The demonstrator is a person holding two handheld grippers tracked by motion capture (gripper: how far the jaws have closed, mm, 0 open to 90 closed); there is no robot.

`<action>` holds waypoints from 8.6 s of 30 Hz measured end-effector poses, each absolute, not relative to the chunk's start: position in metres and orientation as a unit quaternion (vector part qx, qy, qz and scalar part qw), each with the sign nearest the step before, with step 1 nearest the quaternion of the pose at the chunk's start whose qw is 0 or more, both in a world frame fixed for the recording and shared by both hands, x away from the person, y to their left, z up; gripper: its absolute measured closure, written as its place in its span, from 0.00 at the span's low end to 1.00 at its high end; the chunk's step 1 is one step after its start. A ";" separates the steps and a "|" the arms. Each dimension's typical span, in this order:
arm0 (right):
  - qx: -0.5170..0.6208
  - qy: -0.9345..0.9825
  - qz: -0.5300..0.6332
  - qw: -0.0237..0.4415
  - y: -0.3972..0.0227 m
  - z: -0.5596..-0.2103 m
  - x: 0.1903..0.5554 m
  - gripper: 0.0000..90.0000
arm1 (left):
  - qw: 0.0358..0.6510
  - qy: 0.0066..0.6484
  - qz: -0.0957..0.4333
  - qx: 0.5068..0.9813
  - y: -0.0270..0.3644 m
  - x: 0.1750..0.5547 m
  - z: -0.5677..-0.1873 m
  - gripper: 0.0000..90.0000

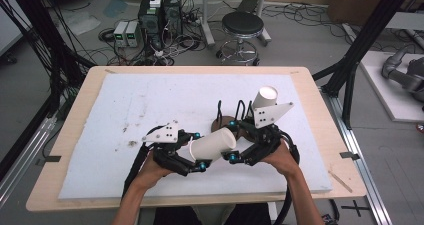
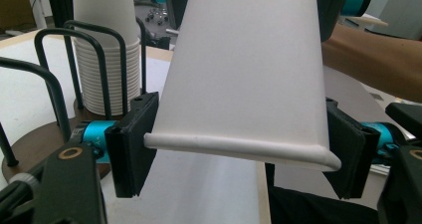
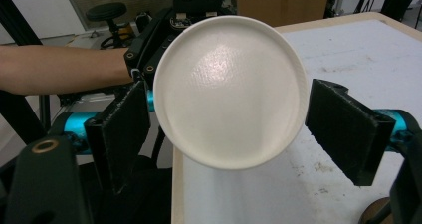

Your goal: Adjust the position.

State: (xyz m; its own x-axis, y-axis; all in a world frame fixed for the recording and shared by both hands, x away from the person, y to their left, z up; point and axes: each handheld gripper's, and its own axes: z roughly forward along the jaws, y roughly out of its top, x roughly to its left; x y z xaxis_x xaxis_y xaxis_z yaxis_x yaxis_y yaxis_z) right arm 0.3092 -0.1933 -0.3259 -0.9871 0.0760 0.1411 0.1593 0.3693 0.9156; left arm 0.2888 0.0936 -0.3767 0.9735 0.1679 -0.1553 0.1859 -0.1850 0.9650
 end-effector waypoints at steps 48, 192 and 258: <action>-0.071 -0.870 -0.488 0.019 -0.200 -0.303 0.308 0.15 | 0.487 0.077 0.017 0.870 0.106 0.290 -0.340 0.30; 0.001 -0.963 -0.269 -0.019 -0.103 -0.312 0.304 0.39 | 0.320 0.033 0.025 0.947 0.078 0.300 -0.308 0.02; -0.058 -0.884 -0.463 -0.006 -0.164 -0.336 0.297 0.38 | 0.537 0.096 -0.020 0.838 0.109 0.295 -0.340 0.02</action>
